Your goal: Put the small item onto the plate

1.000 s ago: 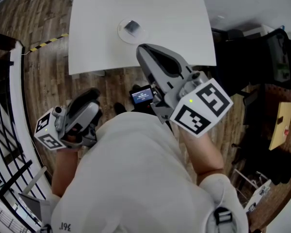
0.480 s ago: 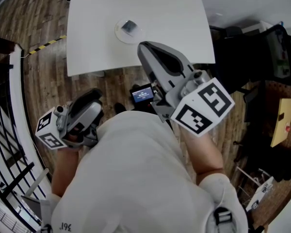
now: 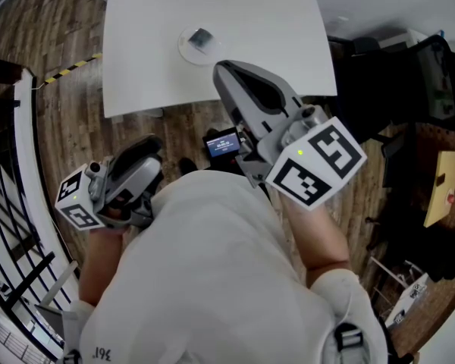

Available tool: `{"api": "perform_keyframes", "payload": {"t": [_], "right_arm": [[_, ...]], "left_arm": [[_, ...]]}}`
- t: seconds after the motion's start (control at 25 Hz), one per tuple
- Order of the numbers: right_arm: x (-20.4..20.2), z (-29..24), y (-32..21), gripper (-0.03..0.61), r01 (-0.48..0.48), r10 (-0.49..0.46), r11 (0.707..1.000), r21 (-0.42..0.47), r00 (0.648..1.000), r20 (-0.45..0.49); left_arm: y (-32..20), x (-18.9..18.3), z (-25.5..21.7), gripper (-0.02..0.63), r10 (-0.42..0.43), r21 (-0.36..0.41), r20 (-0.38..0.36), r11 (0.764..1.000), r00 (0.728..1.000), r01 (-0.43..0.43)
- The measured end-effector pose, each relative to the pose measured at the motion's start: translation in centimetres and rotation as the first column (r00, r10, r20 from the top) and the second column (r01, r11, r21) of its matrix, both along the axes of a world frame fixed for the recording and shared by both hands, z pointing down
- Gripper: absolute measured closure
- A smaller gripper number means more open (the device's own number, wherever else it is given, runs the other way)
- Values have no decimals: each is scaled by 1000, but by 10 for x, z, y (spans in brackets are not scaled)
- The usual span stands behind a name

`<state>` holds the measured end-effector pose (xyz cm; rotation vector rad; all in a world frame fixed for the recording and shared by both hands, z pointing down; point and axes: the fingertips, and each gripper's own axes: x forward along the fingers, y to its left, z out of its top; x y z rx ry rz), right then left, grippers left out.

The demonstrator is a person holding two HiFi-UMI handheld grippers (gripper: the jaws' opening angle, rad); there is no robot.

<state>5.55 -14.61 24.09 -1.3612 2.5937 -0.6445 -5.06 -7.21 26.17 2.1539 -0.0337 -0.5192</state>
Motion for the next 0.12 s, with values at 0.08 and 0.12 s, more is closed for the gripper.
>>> {"api": "perform_keyframes", "payload": {"t": [0.08, 0.12], "right_arm": [[1, 1, 0, 578, 2, -2, 1000, 1, 1000, -1], [1, 1, 0, 577, 2, -2, 1000, 2, 1000, -2]], "left_arm": [[0, 1, 1, 467, 3, 1, 2, 1000, 1000, -3], [0, 2, 1, 466, 4, 2, 3, 1000, 1000, -4]]}}
